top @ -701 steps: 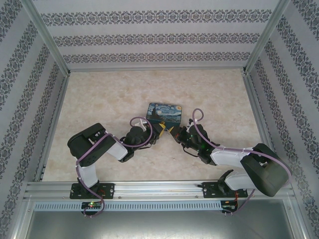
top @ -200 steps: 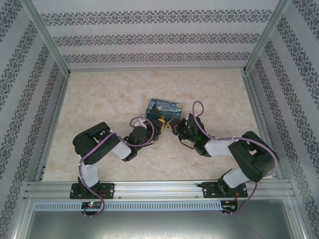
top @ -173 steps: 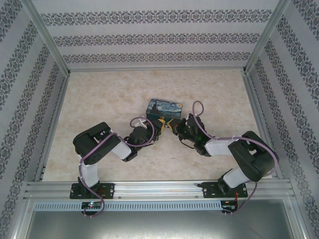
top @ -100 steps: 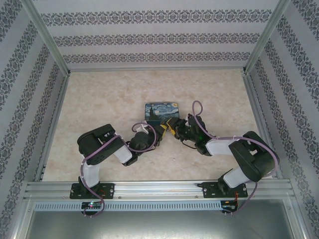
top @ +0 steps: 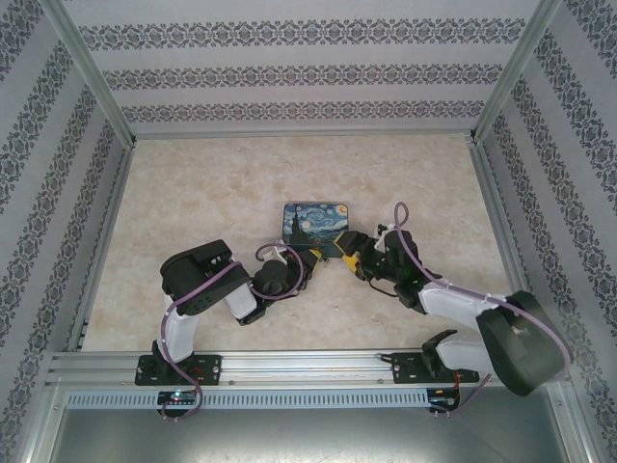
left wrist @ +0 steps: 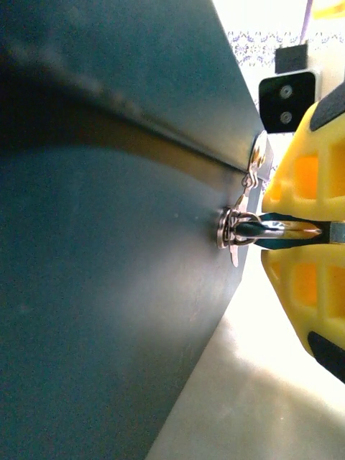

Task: Unlock a padlock with a key

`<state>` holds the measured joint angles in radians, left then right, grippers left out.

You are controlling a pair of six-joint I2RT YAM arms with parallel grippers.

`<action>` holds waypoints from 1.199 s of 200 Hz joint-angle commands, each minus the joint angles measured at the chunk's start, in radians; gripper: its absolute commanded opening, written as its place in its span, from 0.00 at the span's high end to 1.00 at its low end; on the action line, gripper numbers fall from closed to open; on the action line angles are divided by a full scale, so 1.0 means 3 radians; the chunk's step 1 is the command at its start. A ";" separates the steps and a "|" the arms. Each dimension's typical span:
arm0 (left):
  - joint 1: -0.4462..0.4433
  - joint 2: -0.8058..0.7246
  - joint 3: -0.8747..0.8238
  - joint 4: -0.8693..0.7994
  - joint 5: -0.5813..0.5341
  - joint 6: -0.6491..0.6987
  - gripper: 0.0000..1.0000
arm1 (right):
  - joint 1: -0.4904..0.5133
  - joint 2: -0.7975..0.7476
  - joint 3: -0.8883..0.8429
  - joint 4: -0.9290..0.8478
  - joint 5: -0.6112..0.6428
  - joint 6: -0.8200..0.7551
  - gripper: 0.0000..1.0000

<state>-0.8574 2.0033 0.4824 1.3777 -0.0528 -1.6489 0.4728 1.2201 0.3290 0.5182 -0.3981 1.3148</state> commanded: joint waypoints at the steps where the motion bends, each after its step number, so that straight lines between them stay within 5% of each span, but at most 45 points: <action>1: 0.0009 0.0082 -0.0001 0.0148 0.0057 0.0091 1.00 | -0.0022 -0.0238 0.0198 -0.0767 -0.0127 -0.0641 0.29; 41: 0.0010 0.0077 -0.0011 0.0123 0.0122 0.0085 1.00 | 0.0106 -0.0264 0.0501 -0.1567 0.0094 -0.1508 0.36; 82: 0.0010 0.0058 -0.0048 0.0066 0.0157 0.0118 1.00 | 0.0765 -0.0079 0.1026 -0.2480 0.1227 -0.2530 0.41; 121: 0.0010 0.0059 -0.0051 0.0063 0.0195 0.0122 1.00 | 0.1033 0.0100 0.1059 -0.2497 0.1816 -0.3014 0.54; 143: 0.0010 0.0057 -0.0043 0.0044 0.0217 0.0122 1.00 | 0.1129 0.0180 0.1036 -0.2404 0.1898 -0.3241 0.62; 240: 0.0010 0.0057 -0.0033 0.0036 0.0258 0.0128 1.00 | 0.1277 0.0621 0.1105 -0.2138 0.1955 -0.3674 0.64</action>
<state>-0.8555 2.0037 0.4816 1.3769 0.0002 -1.6310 0.8440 1.3788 0.6403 -0.1547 0.1555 0.2543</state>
